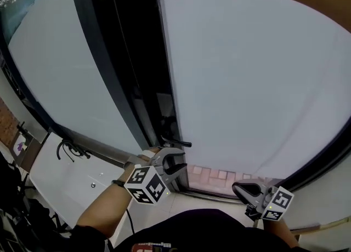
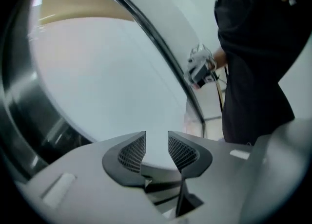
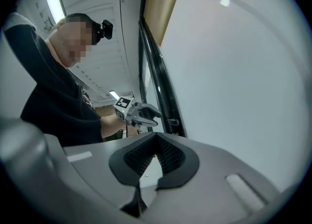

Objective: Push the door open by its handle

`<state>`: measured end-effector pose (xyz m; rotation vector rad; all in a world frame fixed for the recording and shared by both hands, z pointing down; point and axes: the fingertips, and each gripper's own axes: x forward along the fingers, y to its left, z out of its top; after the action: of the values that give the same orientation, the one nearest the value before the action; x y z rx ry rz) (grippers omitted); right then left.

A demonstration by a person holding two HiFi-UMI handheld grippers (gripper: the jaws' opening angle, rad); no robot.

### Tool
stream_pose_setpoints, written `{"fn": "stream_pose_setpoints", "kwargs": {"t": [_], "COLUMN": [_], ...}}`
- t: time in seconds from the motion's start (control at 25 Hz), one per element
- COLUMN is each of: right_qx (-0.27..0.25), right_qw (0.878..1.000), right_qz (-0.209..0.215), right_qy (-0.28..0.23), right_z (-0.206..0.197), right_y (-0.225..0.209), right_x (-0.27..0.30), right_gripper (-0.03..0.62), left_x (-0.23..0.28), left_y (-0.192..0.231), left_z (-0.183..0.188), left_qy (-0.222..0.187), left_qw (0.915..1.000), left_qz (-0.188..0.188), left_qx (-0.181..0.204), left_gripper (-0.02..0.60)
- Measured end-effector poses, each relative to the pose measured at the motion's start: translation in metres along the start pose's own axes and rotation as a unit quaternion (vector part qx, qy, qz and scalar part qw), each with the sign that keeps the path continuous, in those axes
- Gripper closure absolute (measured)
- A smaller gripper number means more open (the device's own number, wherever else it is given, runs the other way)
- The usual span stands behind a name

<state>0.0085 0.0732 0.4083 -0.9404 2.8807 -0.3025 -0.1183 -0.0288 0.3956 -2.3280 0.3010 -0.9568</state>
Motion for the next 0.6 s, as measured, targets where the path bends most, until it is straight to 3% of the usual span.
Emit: {"fn": "stream_pose_setpoints", "kwargs": {"t": [0.12,0.28,0.44,0.6], "right_qx": [-0.010,0.010,0.021,0.023], "right_qw": [0.998,0.992,0.989,0.989], "right_qz": [0.058,0.124,0.146,0.143], "right_qy": [0.000,0.006,0.006,-0.005], "right_z": [0.009,0.010,0.011,0.003], "right_y": [-0.019,-0.042,-0.057,-0.048], "right_x": [0.002,0.007,0.019,0.036], "right_gripper": [0.594,0.594,0.594,0.594], "left_x": [0.029,0.063,0.086,0.087], "left_y": [0.015,0.023,0.028,0.022], "left_z": [-0.017,-0.042,-0.051,-0.053], "left_qy": [0.116,0.205,0.243,0.217], "left_qw": [0.9906,0.9744,0.9626,0.9697], "left_qz": [0.008,-0.021,-0.048,-0.071], "left_qx": [0.073,0.090,0.109,0.086], "left_gripper": [0.451,0.453,0.462,0.495]}}
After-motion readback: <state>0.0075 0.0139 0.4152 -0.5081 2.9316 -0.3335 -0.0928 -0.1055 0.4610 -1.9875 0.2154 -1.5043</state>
